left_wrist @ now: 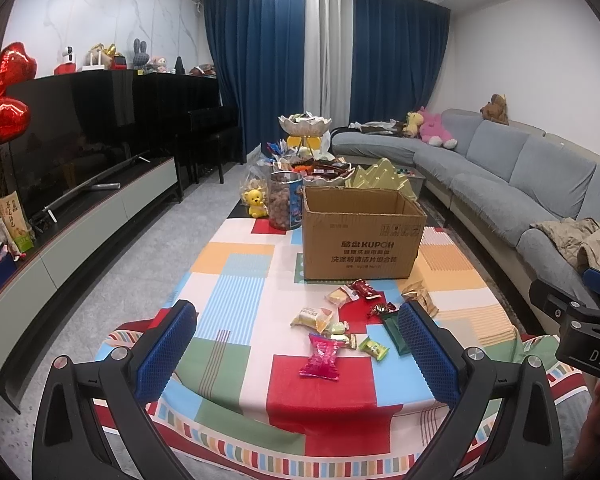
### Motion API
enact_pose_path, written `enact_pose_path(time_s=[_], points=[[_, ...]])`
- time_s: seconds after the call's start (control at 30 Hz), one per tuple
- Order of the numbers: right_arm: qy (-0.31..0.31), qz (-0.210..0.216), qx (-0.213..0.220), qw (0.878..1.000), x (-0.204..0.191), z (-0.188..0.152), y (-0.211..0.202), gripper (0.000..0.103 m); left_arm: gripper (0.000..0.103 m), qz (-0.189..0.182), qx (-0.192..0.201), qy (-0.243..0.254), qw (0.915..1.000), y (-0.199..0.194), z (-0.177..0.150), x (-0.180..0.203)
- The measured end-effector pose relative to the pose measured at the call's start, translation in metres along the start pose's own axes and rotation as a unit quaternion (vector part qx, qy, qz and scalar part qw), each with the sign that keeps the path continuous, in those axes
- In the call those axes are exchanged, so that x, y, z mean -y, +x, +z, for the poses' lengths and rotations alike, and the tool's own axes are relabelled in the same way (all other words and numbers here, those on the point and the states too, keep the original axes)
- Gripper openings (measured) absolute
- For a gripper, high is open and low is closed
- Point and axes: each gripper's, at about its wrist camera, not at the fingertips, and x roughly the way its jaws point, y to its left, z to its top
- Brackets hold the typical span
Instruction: Organize snacks
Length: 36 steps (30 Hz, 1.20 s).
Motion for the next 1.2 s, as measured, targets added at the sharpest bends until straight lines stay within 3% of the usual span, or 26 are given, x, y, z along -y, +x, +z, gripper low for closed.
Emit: enact_pose_path(time_s=[0.33,0.97,1.2], points=[[0.002,-0.001,-0.003,1.000,0.005,-0.002,0.007,0.102,0.103,0.007,-0.005,0.007,0.9999,0.015,-0.004,0.000],[-0.005,-0.009,-0.008,1.000,0.001,0.014,0.047,0.102,0.103,0.008,-0.005,0.022,0.9997,0.036,0.021,0.006],[-0.022,-0.009,-0.010,1.000,0.001,0.020,0.064,0.102,0.103,0.010,-0.030,0.032,0.9990,0.057,0.022,0.012]])
